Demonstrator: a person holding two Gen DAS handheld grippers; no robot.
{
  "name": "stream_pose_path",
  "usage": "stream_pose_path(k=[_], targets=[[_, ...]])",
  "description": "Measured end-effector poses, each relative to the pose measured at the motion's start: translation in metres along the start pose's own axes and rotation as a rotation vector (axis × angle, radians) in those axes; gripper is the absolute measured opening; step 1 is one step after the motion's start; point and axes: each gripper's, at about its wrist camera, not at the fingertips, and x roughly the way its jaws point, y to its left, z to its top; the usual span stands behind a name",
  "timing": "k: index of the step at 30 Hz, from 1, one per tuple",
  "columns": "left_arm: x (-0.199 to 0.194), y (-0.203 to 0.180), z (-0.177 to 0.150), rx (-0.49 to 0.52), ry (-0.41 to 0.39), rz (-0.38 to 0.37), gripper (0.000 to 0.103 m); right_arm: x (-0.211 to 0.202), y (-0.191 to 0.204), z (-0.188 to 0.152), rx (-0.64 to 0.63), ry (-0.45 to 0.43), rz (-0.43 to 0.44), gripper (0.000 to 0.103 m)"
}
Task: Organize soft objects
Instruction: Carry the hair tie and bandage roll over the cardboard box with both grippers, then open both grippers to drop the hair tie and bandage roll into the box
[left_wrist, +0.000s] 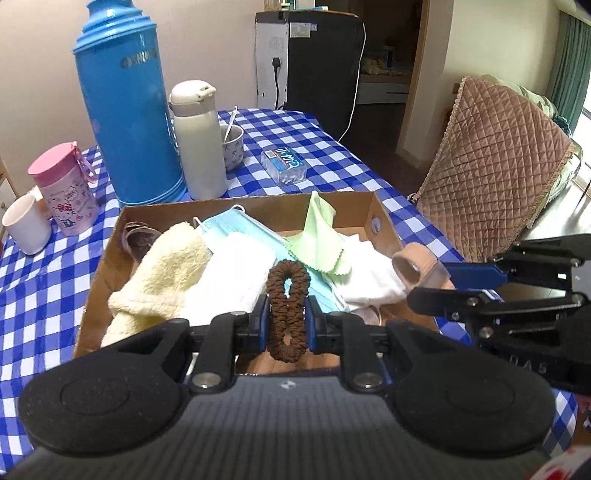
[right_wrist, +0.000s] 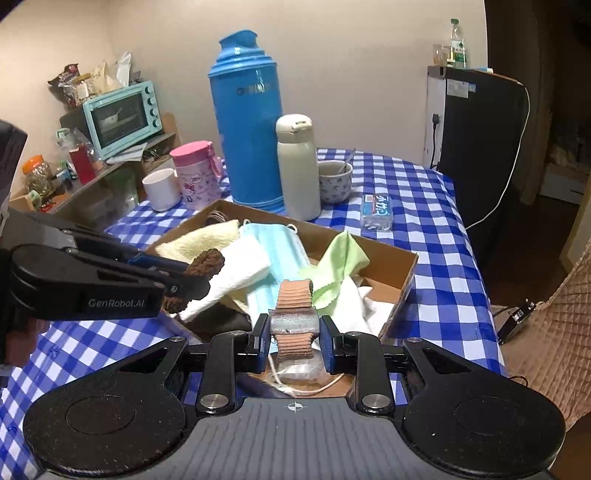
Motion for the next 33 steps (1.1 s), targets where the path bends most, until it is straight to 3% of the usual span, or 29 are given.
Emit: stream_pose_path(k=[10, 14, 33], targets=[[0.035, -0.004, 0.004, 0.001, 0.042, -0.003, 0.02, 0.021, -0.016, -0.001, 0.013, 0.032, 0.007, 0.028], [0.041, -0.007, 0.005, 0.018, 0.027, 0.015, 0.039, 0.026, -0.02, -0.001, 0.017, 0.041, 0.012, 0.028], [0.04, 0.007, 0.003, -0.021, 0.061, 0.036, 0.039, 0.04, -0.018, 0.0, 0.014, 0.059, 0.047, 0.028]])
